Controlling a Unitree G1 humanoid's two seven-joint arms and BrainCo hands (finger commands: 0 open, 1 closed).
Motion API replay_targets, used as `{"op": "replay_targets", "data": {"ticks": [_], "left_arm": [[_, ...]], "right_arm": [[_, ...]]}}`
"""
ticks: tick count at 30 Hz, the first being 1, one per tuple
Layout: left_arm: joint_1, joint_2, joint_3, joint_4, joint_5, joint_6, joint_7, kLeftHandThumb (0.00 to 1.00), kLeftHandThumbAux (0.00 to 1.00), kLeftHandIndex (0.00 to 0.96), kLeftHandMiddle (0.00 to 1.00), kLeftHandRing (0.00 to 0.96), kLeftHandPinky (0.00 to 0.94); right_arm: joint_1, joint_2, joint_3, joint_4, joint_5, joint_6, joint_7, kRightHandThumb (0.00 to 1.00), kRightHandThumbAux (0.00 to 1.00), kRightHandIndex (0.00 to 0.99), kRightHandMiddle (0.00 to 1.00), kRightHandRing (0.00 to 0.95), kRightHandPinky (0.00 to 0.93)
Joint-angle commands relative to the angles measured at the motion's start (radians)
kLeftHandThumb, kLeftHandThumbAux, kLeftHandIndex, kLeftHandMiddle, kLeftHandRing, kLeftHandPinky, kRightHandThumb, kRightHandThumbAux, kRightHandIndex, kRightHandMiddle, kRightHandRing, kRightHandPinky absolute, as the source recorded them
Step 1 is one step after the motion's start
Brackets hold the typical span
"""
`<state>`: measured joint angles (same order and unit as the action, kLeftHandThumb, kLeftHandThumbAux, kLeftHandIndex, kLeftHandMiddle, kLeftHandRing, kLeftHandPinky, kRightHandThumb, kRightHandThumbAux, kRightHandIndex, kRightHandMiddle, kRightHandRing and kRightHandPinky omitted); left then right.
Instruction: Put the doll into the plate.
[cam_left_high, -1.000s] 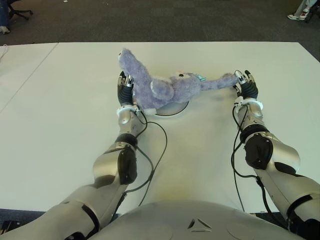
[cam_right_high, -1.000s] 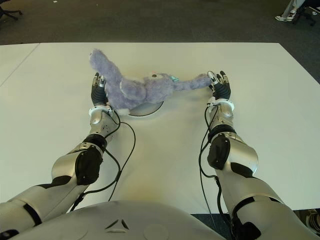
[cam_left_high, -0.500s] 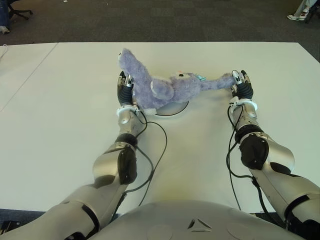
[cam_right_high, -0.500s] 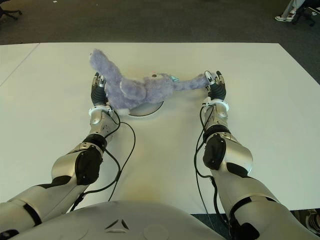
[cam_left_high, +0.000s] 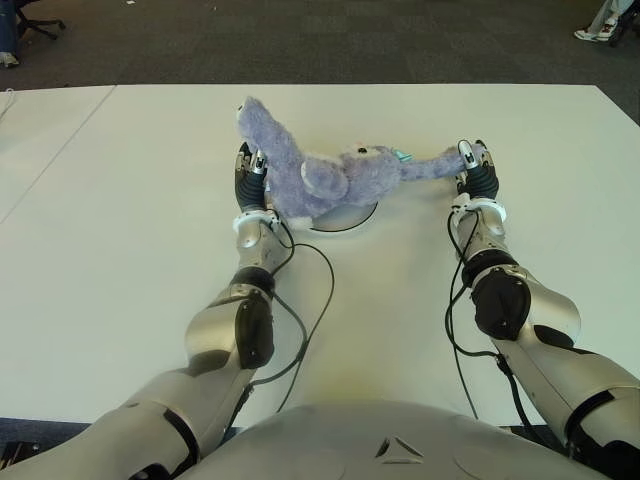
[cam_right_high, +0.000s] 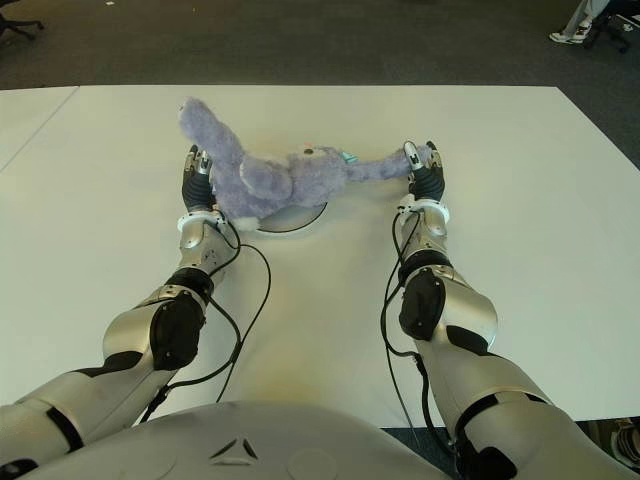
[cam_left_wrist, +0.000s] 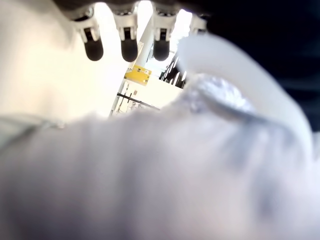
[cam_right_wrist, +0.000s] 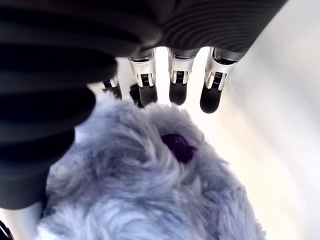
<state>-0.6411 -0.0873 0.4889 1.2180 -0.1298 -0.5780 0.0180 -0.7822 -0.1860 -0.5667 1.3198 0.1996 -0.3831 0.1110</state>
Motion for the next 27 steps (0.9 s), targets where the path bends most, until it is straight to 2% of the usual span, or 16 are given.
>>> {"op": "replay_targets", "data": {"ticks": [1,10,19,27], "left_arm": [[0.205,-0.022,0.039,0.135,-0.040,0.131,-0.004,0.000,0.505,0.054,0.053,0.024,0.008],[0.206,-0.016,0.044,0.133,-0.044,0.132,-0.020,0.000,0.508,0.050,0.047,0.018,0.004],[0.209,-0.001,0.008,0.135,-0.010,0.143,-0.005,0.000,0.528,0.044,0.043,0.015,0.000],[0.215,0.009,-0.015,0.137,0.013,0.143,0.003,0.000,0.531,0.041,0.043,0.018,0.004]], "right_arm": [[0.089,0.085,0.030,0.036,-0.023,0.038,-0.047,0.000,0.736,0.021,0.039,0.023,0.031],[0.146,0.118,0.097,0.038,-0.086,0.023,-0.107,0.000,0.728,0.024,0.034,0.021,0.027],[0.200,0.126,0.115,0.040,-0.101,0.006,-0.135,0.000,0.718,0.042,0.047,0.035,0.058],[0.238,0.171,0.165,0.033,-0.146,-0.089,-0.200,0.000,0.764,0.057,0.067,0.063,0.094]]}}
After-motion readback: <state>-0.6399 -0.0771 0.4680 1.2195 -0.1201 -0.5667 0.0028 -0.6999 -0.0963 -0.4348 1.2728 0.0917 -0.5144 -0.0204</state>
